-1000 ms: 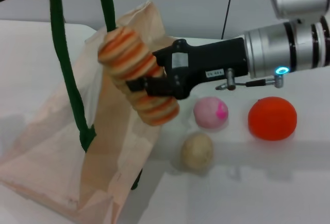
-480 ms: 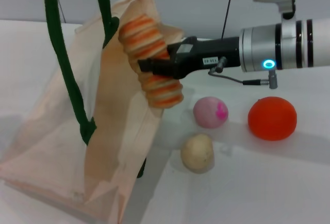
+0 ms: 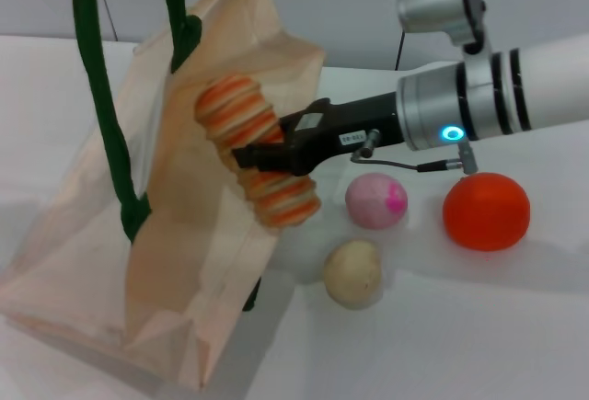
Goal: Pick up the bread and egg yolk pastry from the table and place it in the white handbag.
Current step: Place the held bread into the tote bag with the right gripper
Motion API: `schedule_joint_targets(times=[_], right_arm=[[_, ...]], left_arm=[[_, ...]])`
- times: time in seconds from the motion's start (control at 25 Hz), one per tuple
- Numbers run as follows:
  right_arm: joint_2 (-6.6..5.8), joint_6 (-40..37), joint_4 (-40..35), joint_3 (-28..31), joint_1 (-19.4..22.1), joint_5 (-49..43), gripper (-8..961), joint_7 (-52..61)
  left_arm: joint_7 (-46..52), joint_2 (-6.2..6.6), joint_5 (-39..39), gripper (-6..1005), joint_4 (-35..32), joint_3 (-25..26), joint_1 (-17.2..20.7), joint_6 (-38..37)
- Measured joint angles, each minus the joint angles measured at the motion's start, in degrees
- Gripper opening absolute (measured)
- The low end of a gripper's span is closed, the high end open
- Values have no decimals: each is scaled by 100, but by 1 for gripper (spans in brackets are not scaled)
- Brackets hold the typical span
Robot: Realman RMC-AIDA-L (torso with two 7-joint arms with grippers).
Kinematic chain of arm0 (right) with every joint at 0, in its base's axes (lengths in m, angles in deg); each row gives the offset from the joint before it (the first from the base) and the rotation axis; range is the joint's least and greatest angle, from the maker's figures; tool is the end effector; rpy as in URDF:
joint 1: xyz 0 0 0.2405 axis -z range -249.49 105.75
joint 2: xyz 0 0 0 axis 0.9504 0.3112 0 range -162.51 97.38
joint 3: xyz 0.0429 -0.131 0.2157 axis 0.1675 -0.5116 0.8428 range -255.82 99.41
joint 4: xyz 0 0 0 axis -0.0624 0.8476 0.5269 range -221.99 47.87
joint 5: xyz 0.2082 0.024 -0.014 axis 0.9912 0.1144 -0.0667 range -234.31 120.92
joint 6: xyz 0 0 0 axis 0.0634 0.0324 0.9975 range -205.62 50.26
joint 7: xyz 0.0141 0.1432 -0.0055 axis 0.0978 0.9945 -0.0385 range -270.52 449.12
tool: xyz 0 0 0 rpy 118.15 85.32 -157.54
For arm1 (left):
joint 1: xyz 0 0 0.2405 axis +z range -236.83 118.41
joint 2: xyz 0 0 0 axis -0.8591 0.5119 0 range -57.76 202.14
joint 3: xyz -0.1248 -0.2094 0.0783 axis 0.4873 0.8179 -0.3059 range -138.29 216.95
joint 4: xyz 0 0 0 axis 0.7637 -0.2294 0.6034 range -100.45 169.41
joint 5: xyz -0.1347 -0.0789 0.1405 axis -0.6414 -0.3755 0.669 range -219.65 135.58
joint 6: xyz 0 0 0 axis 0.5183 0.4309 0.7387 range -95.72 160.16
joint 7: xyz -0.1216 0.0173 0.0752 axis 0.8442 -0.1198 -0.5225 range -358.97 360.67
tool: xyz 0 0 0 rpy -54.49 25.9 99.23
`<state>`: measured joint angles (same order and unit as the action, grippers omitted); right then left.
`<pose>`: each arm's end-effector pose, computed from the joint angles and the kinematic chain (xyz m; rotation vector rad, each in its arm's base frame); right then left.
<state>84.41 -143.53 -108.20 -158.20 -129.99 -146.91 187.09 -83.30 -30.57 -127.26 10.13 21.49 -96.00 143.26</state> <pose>0.1116 0.4026 -0.0899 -2.9854 0.6537 0.4724 -0.2318 0.3537 0.1622 -2.3816 -0.6610 -1.5538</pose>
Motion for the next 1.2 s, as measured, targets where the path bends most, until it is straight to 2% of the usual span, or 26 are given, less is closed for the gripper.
schedule_joint_targets(times=[0.28,0.56,0.88,1.08,1.2], right_arm=[[40,194,-1,-372,-374,29,287,245],[83,422,-98,-630,-535,273,287,290],[68,1529,-429,-1865,-484,852,273,550],[69,2253,-1003,-2850,-418,857,270,1175],[51,2411,-1354,-3147,-353,861,270,1357]], left_arm=[[4,1,-3,120,41,-9,-220,-205],[13,-77,65,119,52,-66,-366,-333],[13,-131,124,119,167,-71,-455,-419],[19,-173,124,119,235,-71,-606,-378],[20,-190,132,119,305,-71,-661,-398]])
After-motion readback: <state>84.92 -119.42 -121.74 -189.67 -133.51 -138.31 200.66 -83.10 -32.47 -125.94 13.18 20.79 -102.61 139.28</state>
